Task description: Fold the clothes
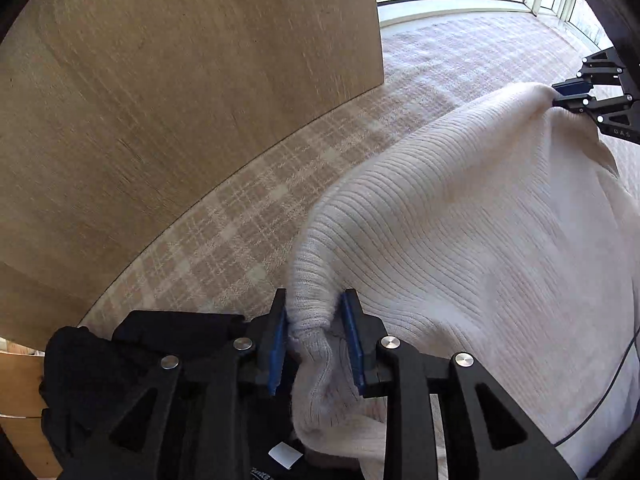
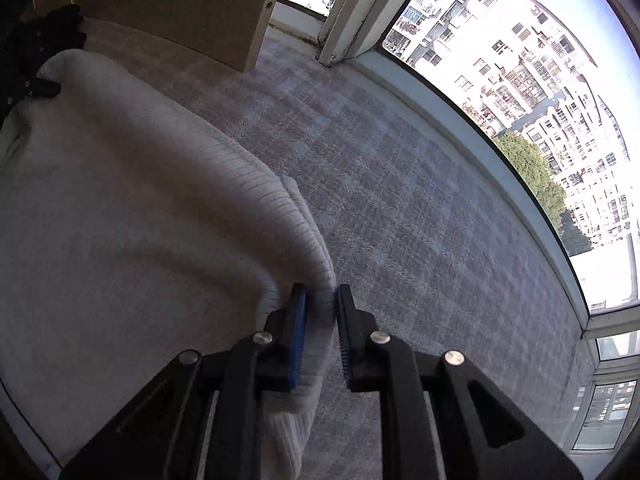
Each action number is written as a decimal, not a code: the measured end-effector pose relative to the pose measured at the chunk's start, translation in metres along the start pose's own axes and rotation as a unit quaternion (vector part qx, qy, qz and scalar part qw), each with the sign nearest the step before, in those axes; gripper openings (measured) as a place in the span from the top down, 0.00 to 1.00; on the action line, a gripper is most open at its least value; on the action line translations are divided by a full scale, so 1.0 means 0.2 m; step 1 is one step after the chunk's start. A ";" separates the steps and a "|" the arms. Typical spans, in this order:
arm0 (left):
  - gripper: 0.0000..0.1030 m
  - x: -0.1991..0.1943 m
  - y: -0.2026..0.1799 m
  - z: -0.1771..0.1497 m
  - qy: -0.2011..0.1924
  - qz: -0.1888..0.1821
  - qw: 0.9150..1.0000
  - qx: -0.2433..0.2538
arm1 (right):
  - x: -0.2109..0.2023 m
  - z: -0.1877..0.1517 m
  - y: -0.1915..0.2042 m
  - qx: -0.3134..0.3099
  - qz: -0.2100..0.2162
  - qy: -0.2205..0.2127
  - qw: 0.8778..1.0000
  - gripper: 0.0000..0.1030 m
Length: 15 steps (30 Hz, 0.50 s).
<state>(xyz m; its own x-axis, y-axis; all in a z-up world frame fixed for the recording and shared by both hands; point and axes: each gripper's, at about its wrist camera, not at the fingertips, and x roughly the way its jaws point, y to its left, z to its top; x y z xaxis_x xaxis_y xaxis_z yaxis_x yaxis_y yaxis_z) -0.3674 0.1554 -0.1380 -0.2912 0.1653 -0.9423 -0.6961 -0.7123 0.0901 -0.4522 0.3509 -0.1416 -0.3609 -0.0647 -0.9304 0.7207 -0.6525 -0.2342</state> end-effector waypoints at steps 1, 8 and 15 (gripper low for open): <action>0.75 -0.01 0.03 0.00 0.002 -0.012 1.000 -0.009 | -0.01 0.00 -0.02 0.013 0.024 -0.002 1.000 0.84; 0.62 -0.29 0.25 -0.19 -0.006 -0.087 0.993 -0.083 | -0.23 -0.18 -0.13 0.088 0.079 -0.011 0.993 0.76; 0.60 -0.25 -0.03 -0.53 0.042 -0.121 0.991 -0.044 | -0.35 -0.72 -0.04 0.155 0.097 0.011 0.983 0.72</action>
<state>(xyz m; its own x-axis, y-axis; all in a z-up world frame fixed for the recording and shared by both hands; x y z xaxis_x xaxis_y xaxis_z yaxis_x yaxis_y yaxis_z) -0.2788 0.0798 -0.1262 -0.0646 0.2842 -0.9566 -0.6775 -0.7163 -0.1670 -0.3464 0.4693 -0.1155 -0.2188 -0.1975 -0.9556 0.5582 -0.8285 0.0434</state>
